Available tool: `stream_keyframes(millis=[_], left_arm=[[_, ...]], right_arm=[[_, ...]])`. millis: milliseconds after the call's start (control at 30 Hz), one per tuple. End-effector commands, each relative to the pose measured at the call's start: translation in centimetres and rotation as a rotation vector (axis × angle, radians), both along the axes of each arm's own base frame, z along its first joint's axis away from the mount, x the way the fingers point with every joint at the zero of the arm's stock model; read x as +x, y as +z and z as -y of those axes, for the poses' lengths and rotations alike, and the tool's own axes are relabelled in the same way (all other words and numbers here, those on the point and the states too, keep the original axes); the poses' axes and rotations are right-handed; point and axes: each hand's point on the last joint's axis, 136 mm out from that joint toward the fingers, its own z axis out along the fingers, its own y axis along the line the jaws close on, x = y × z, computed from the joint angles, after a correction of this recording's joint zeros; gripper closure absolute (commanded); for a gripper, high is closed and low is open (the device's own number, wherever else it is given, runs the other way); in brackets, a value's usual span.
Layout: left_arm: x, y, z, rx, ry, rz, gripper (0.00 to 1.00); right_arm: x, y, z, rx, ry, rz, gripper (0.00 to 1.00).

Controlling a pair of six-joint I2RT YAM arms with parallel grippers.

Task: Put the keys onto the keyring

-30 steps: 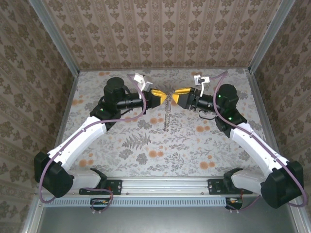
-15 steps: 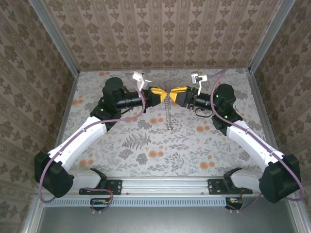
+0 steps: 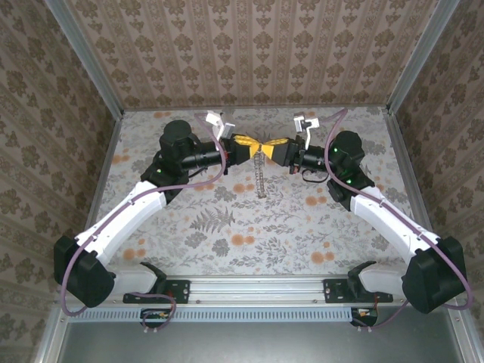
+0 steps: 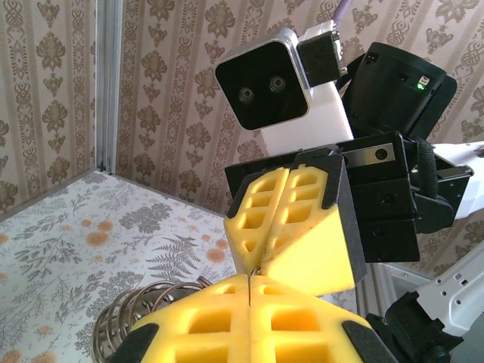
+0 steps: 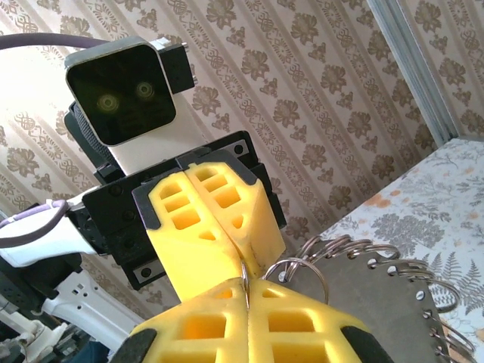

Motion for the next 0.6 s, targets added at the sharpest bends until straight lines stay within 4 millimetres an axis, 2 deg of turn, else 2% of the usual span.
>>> stream_keyframes(millis=[0,100,167,333,433,567], left_arm=[[-0.5,1.0,0.2,-0.020,-0.017,0.029,1.00],[-0.3,0.7,-0.2,0.020,0.012,0.034,0.98],[-0.2,0.9,-0.8,0.039,0.027,0.053,0.90],[-0.3,1.4,-2.3,0.086,-0.003,0.054,0.61],[-0.4,1.5,-2.9,0.124,-0.044,0.037,0.52],[-0.3,1.5,-3.3,0.156,-0.091,0.006,0.45]], right_arm=[[-0.3,0.4,-0.1,-0.031,0.002,0.030,1.00],[-0.1,0.0,0.1,-0.082,-0.005,0.036,1.00],[0.2,-0.2,0.3,-0.122,-0.006,0.042,1.00],[0.0,-0.9,0.5,-0.266,0.014,0.079,1.00],[-0.1,-1.2,0.6,-0.341,0.030,0.107,1.00],[-0.2,-1.2,0.6,-0.393,0.056,0.132,1.00]])
